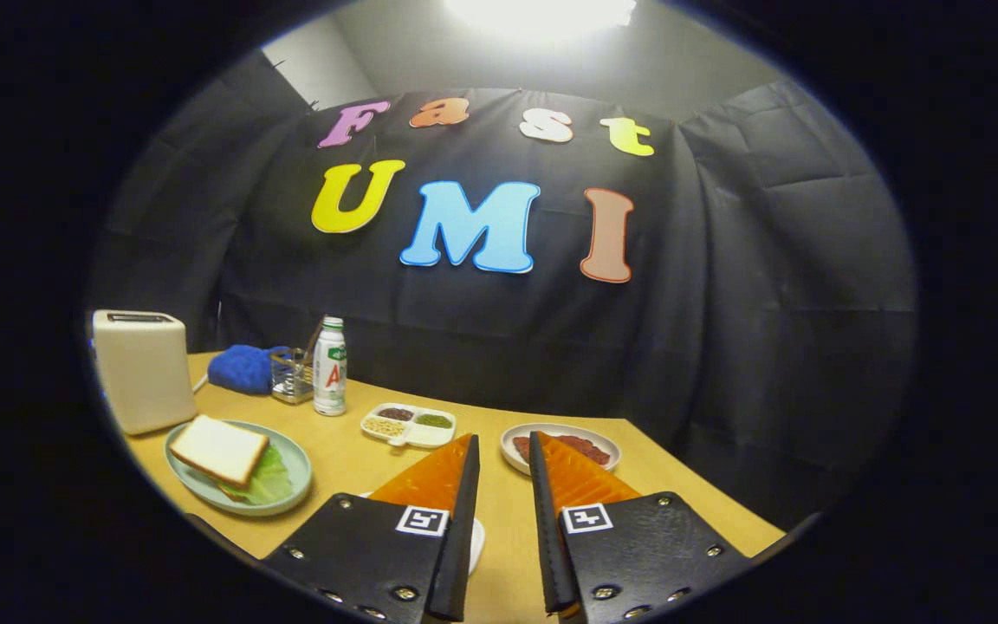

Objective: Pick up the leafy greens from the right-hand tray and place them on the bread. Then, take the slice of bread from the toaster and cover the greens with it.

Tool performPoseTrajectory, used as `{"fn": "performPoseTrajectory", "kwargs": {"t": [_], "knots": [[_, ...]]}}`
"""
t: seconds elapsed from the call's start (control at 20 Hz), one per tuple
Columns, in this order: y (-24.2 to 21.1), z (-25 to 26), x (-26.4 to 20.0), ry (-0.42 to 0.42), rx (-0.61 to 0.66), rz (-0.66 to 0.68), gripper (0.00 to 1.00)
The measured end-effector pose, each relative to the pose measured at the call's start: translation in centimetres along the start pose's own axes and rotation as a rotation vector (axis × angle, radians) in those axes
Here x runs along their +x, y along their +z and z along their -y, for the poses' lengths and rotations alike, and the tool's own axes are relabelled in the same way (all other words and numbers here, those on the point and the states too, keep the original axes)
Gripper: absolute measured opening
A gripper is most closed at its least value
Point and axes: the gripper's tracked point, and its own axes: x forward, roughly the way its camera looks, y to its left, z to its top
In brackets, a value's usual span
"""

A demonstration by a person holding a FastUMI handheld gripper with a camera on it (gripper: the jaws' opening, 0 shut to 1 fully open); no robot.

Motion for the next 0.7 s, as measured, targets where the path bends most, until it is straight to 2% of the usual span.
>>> {"fn": "performPoseTrajectory", "kwargs": {"t": [0.25, 0.4, 0.7], "knots": [[0.4, 1.4, -0.4, 0.046, 0.034, 0.039, 0.33], [0.1, 5.0, -0.1, 0.010, 0.031, 0.049, 0.33], [-1.7, 11.8, -0.1, -0.029, 0.118, 0.008, 0.33]]}}
